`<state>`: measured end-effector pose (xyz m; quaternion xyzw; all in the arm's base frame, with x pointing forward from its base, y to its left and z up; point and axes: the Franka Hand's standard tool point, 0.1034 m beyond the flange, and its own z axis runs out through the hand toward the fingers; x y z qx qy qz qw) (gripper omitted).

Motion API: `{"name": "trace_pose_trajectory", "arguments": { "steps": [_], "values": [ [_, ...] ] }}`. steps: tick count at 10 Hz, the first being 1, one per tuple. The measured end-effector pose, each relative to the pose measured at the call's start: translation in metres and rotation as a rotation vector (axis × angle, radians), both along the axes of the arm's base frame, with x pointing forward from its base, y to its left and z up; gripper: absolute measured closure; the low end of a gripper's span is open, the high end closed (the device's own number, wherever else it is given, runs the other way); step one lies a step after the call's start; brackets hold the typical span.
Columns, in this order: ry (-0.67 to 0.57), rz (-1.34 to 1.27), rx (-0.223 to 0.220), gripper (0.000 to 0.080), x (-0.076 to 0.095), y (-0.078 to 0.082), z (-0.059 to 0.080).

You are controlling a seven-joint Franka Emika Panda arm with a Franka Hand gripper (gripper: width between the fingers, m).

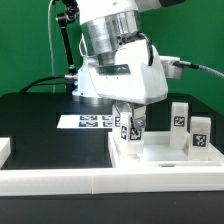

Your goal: Assemble square table

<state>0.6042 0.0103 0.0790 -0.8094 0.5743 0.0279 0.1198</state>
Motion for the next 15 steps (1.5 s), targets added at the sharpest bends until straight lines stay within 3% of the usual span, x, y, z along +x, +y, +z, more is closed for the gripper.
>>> {"name": "trace_pose_trajectory", "arguments": {
  "steps": [1, 3, 4, 8, 10, 15],
  "values": [
    [-0.004, 0.017, -0.001, 0.0444, 0.0000, 0.0001, 0.0000],
    [-0.021, 0.090, -0.009, 0.0179, 0.0000, -0.0003, 0.0000],
    [-0.044, 0.190, -0.018, 0.0158, 0.0000, -0.0003, 0.0000],
    [-0.106, 0.548, -0.068, 0.0150, -0.0019, -0.0005, -0.0009],
    [-0.094, 0.841, -0.161, 0.0150, -0.0048, 0.0004, -0.0019],
    [-0.166, 1.257, -0.195, 0.0150, 0.0004, 0.0022, 0.0024]
  ]
}}
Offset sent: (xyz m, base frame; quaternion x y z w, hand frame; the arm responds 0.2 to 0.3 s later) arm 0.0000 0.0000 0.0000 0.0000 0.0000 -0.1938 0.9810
